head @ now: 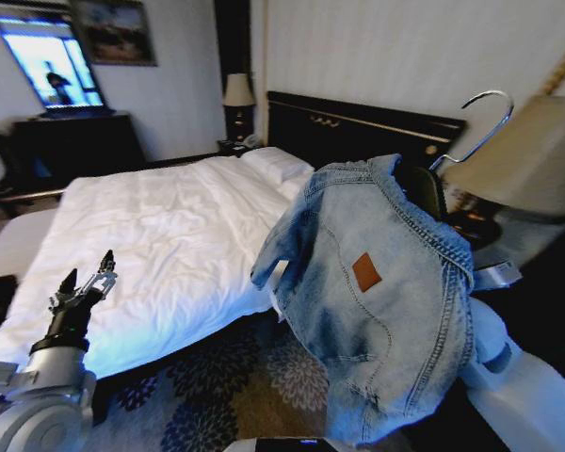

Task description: Pick up the clothes from the bed and hang them on the clothes hanger.

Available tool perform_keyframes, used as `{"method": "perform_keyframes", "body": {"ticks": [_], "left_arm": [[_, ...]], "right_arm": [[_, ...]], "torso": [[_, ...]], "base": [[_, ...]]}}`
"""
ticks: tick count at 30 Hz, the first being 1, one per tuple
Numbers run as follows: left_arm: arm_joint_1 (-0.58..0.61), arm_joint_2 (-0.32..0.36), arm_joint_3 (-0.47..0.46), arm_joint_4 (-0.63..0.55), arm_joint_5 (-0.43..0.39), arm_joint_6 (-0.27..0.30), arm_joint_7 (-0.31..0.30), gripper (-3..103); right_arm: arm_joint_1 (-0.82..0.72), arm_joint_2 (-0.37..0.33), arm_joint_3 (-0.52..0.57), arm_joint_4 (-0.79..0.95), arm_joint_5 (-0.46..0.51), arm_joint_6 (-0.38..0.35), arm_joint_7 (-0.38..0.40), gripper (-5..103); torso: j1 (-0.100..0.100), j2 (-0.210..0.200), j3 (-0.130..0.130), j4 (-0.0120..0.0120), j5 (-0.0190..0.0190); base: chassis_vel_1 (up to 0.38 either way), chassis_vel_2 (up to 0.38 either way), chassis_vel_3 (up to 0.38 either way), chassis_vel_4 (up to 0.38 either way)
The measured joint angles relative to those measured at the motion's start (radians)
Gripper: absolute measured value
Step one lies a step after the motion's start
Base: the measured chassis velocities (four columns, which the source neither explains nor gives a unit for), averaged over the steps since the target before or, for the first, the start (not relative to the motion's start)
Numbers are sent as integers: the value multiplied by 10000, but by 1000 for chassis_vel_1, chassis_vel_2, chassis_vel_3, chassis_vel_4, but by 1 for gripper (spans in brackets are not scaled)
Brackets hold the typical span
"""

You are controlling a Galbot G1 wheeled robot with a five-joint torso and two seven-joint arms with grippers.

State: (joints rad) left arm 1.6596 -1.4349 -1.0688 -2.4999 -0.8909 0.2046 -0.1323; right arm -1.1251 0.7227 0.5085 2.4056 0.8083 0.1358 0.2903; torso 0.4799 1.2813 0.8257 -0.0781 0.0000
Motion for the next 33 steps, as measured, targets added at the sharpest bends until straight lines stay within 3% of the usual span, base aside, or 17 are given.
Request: {"method": "perform_keyframes", "body": {"ticks": [13,33], "left_arm": [[214,-87,-279,0,70,-118,131,100],[-116,30,23,0,119,-194,270,100]], "right_arm": [[710,76,-418,-296,168,52,-5,20],[662,424,-534,-647,70,55,-14,20]], "torso": [[1,0,0,2,0],[0,0,1,1,0]], "base": [[-121,-138,-127,-120],[-126,-124,-125,-127]]}}
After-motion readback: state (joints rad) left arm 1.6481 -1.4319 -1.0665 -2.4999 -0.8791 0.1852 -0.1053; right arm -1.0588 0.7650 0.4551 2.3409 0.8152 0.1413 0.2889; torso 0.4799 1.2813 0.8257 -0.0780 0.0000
